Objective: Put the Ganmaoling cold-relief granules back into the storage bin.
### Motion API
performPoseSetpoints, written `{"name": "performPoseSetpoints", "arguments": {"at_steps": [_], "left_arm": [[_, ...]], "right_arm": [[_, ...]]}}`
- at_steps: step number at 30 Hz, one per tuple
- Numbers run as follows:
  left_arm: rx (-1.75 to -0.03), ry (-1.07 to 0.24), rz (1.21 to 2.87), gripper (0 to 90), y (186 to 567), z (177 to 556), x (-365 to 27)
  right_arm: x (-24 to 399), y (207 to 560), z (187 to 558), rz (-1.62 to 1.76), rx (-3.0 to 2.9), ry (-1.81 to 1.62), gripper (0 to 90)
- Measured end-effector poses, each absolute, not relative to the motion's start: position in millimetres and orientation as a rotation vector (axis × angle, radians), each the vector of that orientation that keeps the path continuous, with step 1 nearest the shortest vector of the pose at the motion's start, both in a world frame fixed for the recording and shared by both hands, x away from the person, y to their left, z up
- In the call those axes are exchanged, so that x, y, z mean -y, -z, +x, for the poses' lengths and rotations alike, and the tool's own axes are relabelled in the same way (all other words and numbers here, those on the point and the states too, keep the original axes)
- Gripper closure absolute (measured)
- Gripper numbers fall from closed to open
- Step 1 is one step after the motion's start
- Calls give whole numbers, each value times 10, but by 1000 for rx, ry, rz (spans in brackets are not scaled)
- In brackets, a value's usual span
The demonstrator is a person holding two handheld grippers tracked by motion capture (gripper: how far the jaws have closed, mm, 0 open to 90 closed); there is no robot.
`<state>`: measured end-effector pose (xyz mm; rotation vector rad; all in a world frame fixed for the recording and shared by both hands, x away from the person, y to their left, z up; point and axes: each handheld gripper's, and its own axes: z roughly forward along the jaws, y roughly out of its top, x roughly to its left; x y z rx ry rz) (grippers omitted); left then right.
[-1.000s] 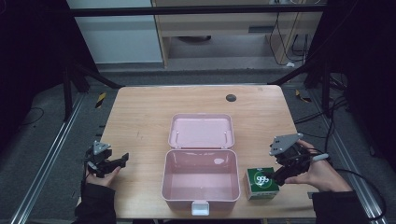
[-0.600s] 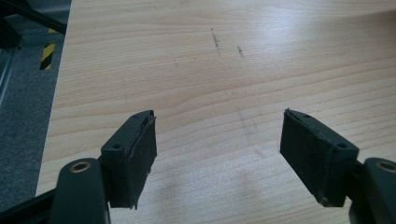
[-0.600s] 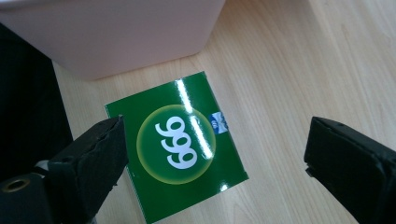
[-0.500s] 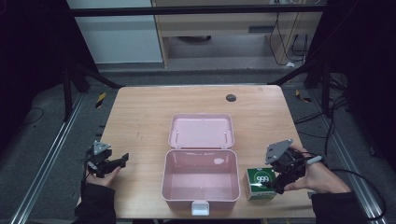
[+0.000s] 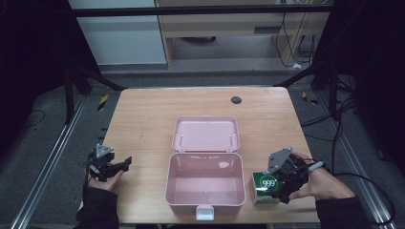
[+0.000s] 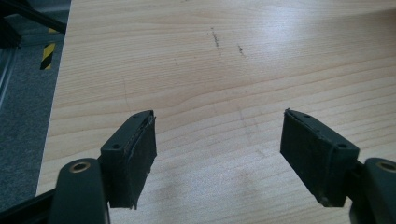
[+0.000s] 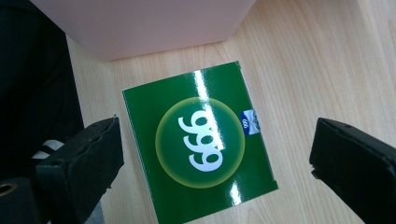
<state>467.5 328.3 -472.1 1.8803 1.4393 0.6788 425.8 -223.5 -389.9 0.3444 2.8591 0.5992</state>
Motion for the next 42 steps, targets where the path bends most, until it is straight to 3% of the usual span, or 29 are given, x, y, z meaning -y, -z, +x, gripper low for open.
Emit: {"name": "performPoseSetpoints", "arguments": {"at_steps": [26,42], "left_arm": [[-1441,-679,1885,260,4730,4683,-3283],[-1442,-678,1888,260,4734,4687,-3282]], "right_arm": [[2097,4218,4337,260,-2961,-458,22],[2063,4369,4396,264,-3010,-423,62]]}}
